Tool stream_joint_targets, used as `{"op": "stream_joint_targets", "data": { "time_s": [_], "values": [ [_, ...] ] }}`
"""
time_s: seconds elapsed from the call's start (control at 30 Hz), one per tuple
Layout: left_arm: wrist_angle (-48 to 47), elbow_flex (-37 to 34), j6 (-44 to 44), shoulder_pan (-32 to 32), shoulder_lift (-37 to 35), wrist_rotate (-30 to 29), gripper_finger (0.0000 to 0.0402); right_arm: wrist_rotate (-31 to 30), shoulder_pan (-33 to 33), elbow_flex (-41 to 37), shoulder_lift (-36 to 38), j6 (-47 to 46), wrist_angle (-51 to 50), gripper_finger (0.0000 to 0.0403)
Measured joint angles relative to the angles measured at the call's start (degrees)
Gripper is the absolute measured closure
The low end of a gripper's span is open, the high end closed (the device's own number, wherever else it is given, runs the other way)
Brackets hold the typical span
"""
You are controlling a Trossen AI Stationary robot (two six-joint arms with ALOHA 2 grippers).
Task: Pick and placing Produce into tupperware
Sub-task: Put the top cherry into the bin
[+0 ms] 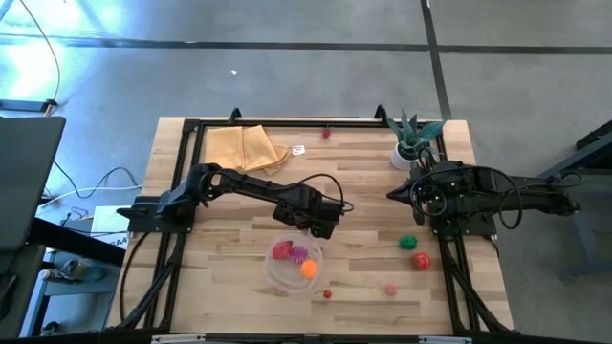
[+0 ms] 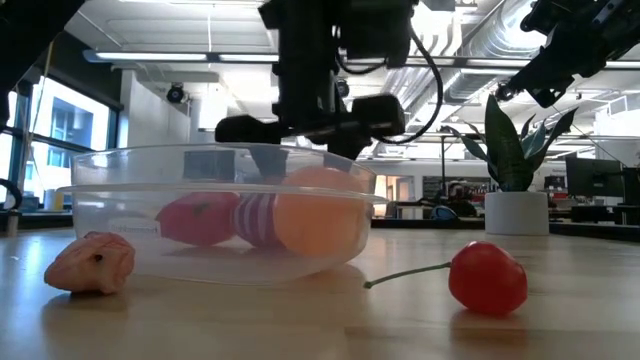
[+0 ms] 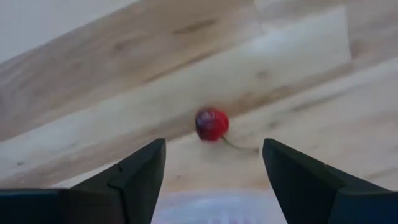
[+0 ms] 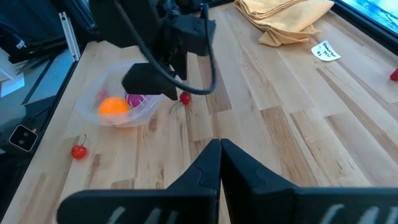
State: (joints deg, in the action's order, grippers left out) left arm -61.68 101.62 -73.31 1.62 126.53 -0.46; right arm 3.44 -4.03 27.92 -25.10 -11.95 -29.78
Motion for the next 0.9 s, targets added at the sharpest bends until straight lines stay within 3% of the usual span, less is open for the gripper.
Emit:
{"op": "stream_joint_targets", "data": {
  "time_s": [0.27,0.9],
  "values": [
    [0.21,-0.1,2.05,1.49,2.62,4.1,0.0157,0.0,0.0,0.0,0.0,-0.01,-0.03,0.0402],
    [1.62,0.2,2.34,1.78,3.9,3.89,0.0161,0.0,0.0,0.0,0.0,-0.02,0.0,0.0402]
  ]
}}
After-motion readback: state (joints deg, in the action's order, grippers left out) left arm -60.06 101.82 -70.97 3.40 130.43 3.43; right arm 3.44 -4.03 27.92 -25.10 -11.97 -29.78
